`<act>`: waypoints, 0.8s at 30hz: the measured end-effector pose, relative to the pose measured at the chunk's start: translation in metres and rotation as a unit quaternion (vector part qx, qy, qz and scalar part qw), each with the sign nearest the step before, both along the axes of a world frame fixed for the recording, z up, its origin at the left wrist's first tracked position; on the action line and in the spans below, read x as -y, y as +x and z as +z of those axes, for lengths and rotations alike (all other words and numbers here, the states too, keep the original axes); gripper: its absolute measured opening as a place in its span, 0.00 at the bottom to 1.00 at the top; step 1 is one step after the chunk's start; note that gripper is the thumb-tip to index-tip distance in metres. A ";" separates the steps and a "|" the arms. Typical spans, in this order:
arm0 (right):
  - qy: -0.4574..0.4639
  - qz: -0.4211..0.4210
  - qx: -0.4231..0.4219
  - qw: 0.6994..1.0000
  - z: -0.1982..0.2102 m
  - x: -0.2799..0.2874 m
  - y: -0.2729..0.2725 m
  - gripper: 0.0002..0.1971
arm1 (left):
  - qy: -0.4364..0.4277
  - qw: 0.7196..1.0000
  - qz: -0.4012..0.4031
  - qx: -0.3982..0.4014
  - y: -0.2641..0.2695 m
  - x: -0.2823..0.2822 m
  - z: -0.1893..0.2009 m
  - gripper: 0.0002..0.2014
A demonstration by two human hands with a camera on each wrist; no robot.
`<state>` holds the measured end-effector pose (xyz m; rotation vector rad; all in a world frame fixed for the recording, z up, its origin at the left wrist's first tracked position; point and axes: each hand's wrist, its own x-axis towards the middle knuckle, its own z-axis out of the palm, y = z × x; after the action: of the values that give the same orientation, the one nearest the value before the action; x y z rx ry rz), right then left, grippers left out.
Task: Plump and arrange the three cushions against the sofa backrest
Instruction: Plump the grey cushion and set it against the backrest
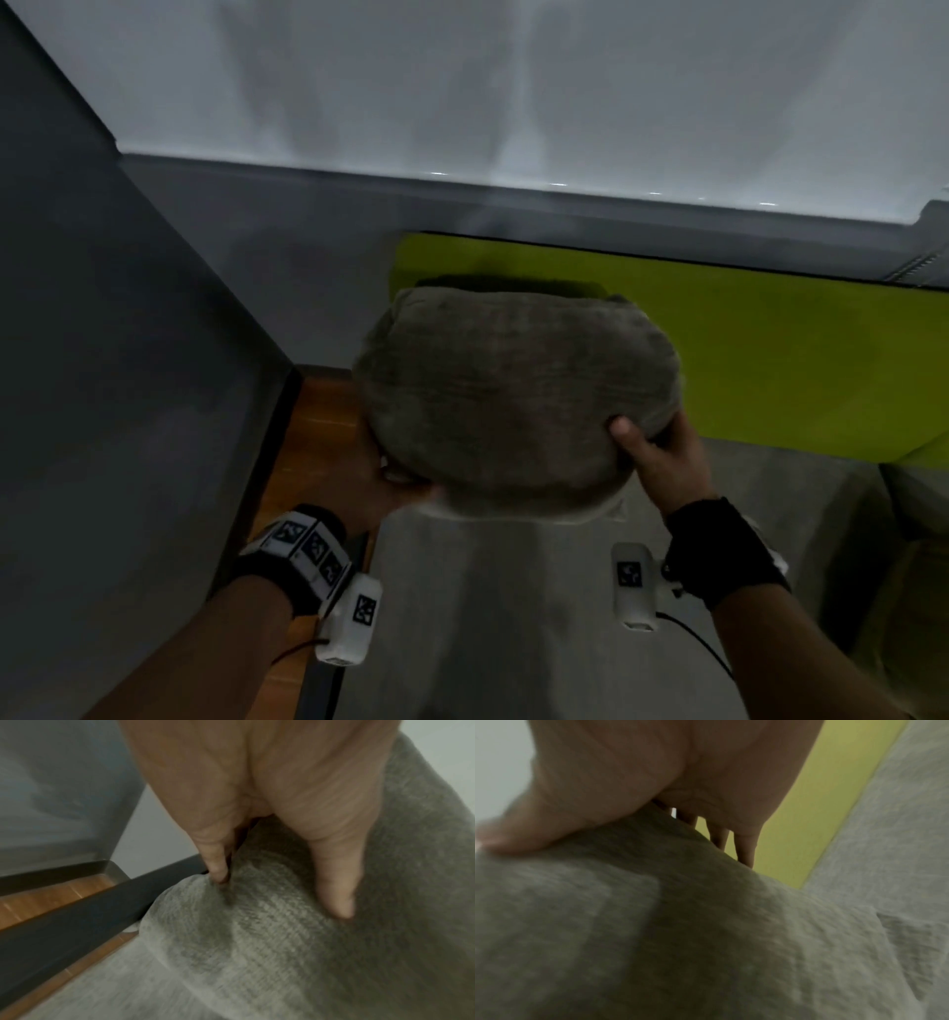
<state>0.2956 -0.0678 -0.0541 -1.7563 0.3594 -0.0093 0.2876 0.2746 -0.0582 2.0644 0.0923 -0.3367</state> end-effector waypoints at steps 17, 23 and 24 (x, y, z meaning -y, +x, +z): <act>-0.154 -0.068 0.082 0.982 0.055 0.020 0.000 0.22 | 0.070 0.980 0.157 0.098 0.041 -0.020 0.039 0.19; -0.256 0.076 -0.107 0.958 0.052 0.043 0.033 0.15 | 0.179 0.970 -0.046 0.159 0.059 0.008 0.085 0.15; -0.245 0.090 -0.114 0.958 0.057 0.043 0.032 0.17 | 0.193 0.974 -0.045 0.110 0.064 0.008 0.086 0.16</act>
<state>0.3273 -0.1106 0.0024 -2.2865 0.3845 0.2577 0.3512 0.2663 0.0283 2.4842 -0.0757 -0.1496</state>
